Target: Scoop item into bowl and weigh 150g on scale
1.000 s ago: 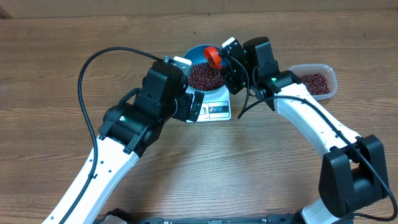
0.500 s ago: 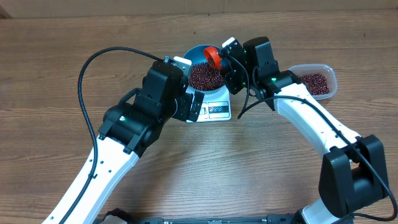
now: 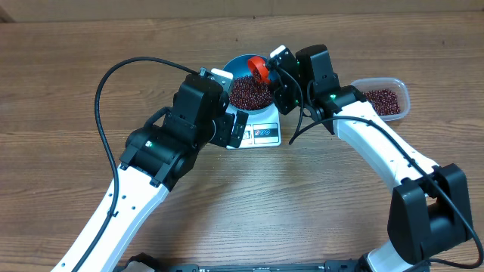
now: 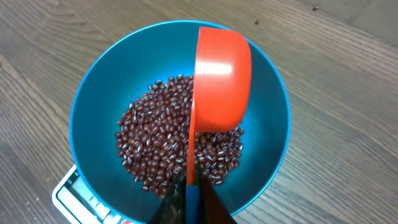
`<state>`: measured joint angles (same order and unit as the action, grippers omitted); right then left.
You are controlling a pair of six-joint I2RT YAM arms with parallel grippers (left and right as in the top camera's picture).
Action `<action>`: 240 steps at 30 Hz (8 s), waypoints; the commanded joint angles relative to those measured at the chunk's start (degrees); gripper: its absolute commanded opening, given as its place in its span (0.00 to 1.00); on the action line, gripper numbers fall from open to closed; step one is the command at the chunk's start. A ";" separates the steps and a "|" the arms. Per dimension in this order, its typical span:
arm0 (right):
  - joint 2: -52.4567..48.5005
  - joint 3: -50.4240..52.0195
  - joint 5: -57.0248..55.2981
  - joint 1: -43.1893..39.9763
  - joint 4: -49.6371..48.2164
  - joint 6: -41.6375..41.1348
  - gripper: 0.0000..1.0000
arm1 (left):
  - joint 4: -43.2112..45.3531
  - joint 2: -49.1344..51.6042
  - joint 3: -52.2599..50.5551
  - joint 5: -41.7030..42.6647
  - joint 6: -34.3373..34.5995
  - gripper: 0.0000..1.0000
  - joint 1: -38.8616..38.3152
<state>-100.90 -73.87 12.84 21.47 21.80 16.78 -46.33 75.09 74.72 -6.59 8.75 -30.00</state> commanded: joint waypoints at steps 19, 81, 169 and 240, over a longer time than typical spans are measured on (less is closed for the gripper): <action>-0.28 -0.35 -4.66 1.66 -0.28 0.98 0.04 | 0.04 -0.81 1.16 0.48 -1.03 0.99 0.09; -0.28 -0.35 -7.69 1.92 -0.46 -0.31 0.04 | 0.04 -0.81 1.16 0.48 -1.03 1.00 0.09; 15.47 -0.33 -28.02 -15.67 31.69 -31.89 0.04 | 0.07 -0.81 1.16 0.48 -1.03 1.00 0.09; 6.54 15.02 -10.40 -24.02 9.73 -24.61 0.04 | 0.00 -0.81 1.16 0.48 -1.05 0.99 0.09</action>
<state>-92.88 -59.02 0.16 -1.08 31.46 -8.69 -46.33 75.09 74.74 -6.59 8.78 -30.00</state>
